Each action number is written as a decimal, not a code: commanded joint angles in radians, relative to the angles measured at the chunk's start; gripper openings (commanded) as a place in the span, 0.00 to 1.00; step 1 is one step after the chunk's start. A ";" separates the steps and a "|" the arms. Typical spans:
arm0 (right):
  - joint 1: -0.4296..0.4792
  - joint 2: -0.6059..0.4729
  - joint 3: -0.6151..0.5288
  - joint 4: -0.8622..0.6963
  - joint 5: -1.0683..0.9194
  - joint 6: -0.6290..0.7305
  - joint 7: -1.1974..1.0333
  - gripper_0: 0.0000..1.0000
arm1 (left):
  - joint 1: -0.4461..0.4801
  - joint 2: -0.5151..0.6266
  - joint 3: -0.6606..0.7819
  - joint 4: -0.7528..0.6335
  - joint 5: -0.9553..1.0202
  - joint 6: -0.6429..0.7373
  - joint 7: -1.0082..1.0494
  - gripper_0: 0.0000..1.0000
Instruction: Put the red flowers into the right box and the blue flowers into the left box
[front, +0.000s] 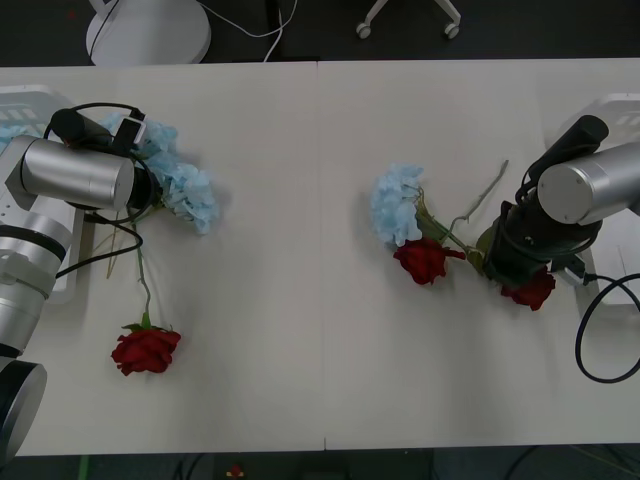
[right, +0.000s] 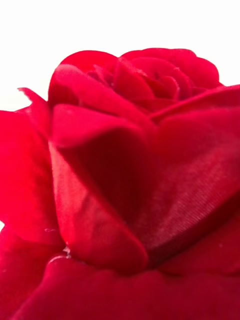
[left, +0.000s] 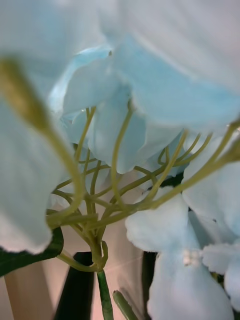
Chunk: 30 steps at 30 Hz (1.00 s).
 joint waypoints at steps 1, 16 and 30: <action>-0.044 -0.051 -0.035 -0.002 -0.020 0.018 0.191 0.04 | -0.020 -0.010 -0.013 -0.008 -0.001 -0.043 -0.045 0.00; -0.119 -0.066 -0.035 -0.012 -0.046 0.113 0.858 0.04 | -0.014 0.022 0.163 -0.291 0.026 0.214 -0.028 0.00; -0.293 -0.052 -0.038 0.132 0.015 -0.063 1.030 0.04 | -0.015 0.154 0.465 -0.529 0.072 0.507 -0.034 0.00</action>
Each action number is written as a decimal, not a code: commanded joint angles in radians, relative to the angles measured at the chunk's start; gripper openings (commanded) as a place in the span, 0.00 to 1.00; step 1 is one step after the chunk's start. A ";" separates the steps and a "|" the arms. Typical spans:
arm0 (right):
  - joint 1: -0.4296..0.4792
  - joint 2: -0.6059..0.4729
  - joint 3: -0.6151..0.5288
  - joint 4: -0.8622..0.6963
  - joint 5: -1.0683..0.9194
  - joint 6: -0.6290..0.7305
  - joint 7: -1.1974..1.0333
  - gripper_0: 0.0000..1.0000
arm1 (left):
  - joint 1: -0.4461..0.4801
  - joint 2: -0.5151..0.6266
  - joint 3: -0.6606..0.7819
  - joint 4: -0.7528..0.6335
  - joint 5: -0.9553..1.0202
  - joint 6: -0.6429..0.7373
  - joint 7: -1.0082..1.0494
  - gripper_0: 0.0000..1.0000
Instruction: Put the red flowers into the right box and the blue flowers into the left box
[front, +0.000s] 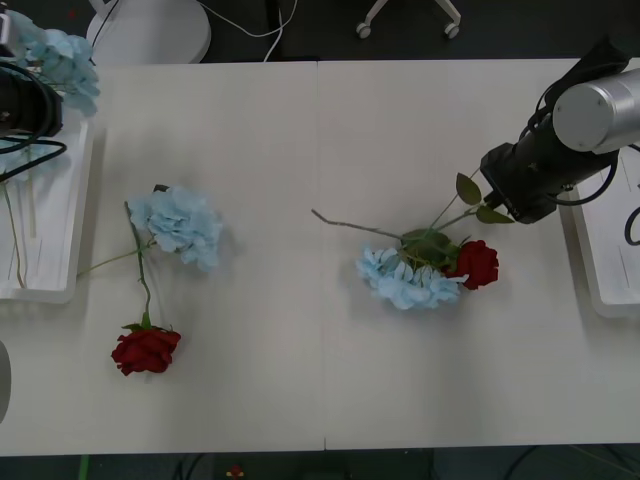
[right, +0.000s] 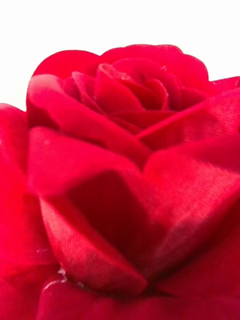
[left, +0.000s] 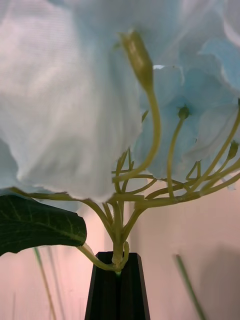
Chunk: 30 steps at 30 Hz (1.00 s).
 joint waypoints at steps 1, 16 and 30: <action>-0.114 -0.034 -0.025 0.057 0.049 -0.047 0.100 0.04 | -0.016 0.108 0.097 -0.043 0.017 0.021 -0.035 0.00; -0.130 -0.053 -0.023 0.117 0.131 -0.050 0.603 0.04 | -0.016 0.221 0.146 0.287 -0.102 -0.242 -0.019 0.00; -0.191 -0.157 -0.040 0.120 0.015 -0.061 1.021 0.04 | -0.019 0.221 0.080 0.642 -0.079 -0.615 -0.004 0.00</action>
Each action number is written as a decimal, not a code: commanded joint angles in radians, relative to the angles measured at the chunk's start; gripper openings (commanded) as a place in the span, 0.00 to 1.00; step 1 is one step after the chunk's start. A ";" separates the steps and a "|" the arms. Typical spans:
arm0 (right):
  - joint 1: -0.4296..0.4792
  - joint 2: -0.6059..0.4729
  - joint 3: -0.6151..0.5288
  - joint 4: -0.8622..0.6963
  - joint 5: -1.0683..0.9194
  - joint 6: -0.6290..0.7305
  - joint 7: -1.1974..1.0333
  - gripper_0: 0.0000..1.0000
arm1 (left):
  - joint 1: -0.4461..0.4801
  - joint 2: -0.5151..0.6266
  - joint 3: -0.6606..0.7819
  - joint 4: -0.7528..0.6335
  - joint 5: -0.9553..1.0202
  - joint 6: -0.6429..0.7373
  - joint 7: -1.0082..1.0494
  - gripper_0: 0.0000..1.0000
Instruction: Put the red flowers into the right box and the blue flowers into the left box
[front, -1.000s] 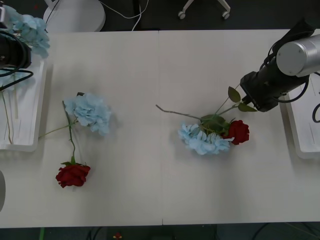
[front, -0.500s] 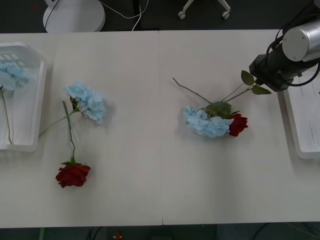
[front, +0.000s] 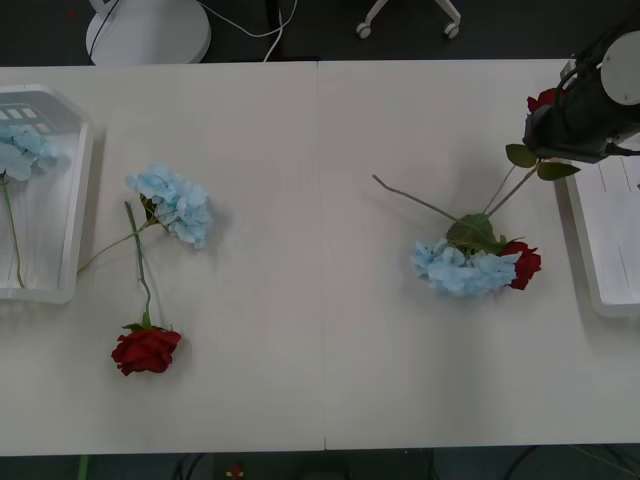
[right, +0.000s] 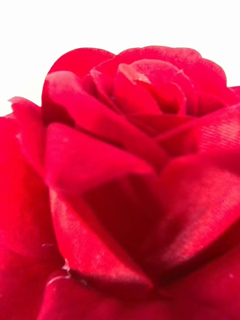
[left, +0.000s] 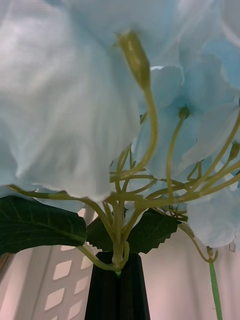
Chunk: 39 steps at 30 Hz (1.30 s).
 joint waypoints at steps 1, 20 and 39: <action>-0.089 -0.087 -0.039 -0.004 -0.058 -0.008 0.068 0.04 | -0.019 0.049 -0.028 0.025 0.010 -0.039 -0.001 0.00; -0.013 0.022 0.093 0.138 -0.206 -0.105 -0.093 0.04 | -0.014 0.066 -0.024 -0.280 0.105 0.426 -0.004 0.64; -0.131 -0.129 -0.058 -0.090 -0.292 0.176 -0.136 0.04 | 0.233 0.072 -0.199 -0.802 0.460 0.789 -0.303 0.80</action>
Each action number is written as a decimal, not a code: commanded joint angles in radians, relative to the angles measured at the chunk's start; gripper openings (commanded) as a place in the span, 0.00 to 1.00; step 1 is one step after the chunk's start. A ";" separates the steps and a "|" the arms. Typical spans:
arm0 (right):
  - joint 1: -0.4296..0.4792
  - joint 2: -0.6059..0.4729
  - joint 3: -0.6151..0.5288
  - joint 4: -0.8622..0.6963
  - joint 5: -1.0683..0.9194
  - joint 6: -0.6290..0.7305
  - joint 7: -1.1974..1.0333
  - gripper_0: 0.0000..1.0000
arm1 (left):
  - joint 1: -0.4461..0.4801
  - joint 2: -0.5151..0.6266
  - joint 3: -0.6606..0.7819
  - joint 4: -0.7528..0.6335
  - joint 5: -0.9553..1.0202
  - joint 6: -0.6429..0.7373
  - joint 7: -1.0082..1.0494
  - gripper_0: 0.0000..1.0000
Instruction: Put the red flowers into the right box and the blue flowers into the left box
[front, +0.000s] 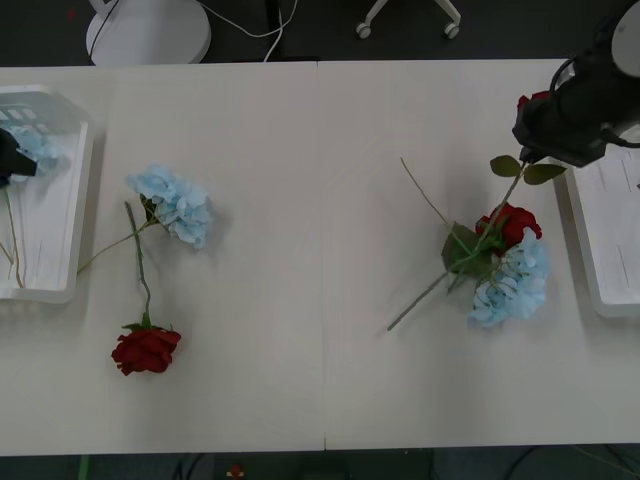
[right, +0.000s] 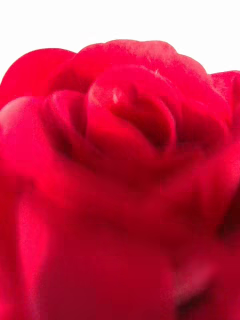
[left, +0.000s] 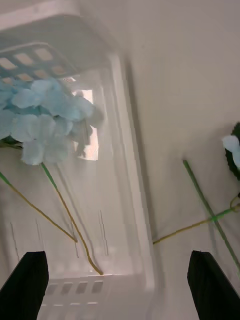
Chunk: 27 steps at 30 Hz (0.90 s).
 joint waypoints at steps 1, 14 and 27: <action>-0.068 -0.094 -0.140 -0.076 -0.090 0.063 0.048 0.04 | 0.072 0.048 -0.086 -0.030 0.053 -0.058 -0.264 0.81; -0.065 -0.204 -0.344 -0.098 -0.279 -0.052 0.198 0.04 | 0.071 -0.042 -0.374 0.016 -0.131 -0.189 -0.477 0.89; -0.067 -0.312 -0.119 -0.016 0.140 0.068 0.358 0.04 | 0.030 -0.160 -0.379 0.262 -0.177 -0.373 -0.514 0.89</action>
